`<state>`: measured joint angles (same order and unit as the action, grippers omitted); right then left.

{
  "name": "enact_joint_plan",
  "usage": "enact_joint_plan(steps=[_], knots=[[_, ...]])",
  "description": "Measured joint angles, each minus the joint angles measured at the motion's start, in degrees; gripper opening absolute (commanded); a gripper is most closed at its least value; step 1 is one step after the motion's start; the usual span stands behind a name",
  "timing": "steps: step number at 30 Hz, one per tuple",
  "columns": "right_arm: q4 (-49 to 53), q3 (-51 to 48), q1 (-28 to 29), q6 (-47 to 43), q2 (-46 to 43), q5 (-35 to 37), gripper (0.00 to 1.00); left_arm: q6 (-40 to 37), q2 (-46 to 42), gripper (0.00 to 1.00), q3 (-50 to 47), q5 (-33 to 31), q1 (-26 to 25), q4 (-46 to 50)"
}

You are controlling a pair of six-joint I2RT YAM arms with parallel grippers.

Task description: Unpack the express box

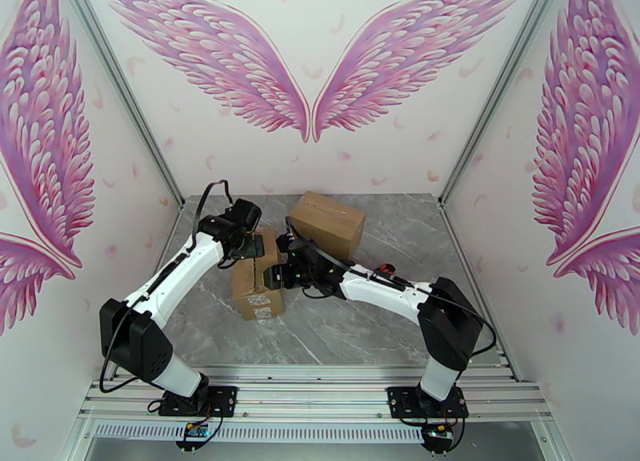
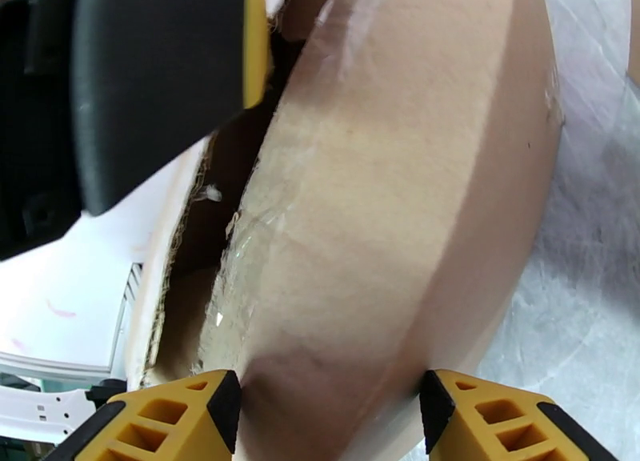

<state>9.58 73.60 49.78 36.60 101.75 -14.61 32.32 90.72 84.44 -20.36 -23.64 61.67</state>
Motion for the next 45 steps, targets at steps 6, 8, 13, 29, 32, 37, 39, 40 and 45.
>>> enact_joint_plan(steps=[6, 8, 13, 29, 32, 37, 39, 40, 45], knots=[[0.04, 1.14, 0.17, 1.38, 1.03, 0.44, 0.60, -0.90, 0.96, 0.94, 0.00, -0.90, 0.00, 0.92], [0.07, 1.20, 0.17, 1.62, 1.09, 0.59, 0.60, -1.46, 1.11, 0.94, 0.00, -1.53, 0.00, 1.46], [0.28, 1.46, 0.17, 2.47, 1.31, 0.76, 0.59, -2.64, 1.68, 0.96, 0.00, -1.75, 0.00, 1.77], [1.92, 2.40, 0.28, 3.10, 1.55, 1.86, 0.59, -8.92, 3.13, 0.60, 3.17, -1.55, 2.36, 4.07], [2.38, 2.62, 0.33, 3.08, 1.55, 2.29, 0.59, -10.75, 2.40, 0.50, 3.19, -0.07, 3.58, 4.04], [4.94, 4.13, 0.55, 2.56, 1.55, 3.58, 0.62, -12.72, 0.76, 0.33, 3.13, 3.02, 5.90, 4.04], [6.60, 5.14, 0.66, 1.92, 1.55, 4.66, 0.64, -12.96, 0.00, 0.24, 2.78, 4.52, 6.95, 3.87], [7.50, 5.73, 0.66, 1.51, 1.55, 5.22, 0.66, -13.18, -0.46, 0.20, 2.51, 5.57, 7.50, 3.61], [13.79, 10.64, 0.92, -1.68, 1.55, 9.99, 0.72, -12.63, -2.43, 0.03, 1.20, 10.64, 9.14, 2.05]])
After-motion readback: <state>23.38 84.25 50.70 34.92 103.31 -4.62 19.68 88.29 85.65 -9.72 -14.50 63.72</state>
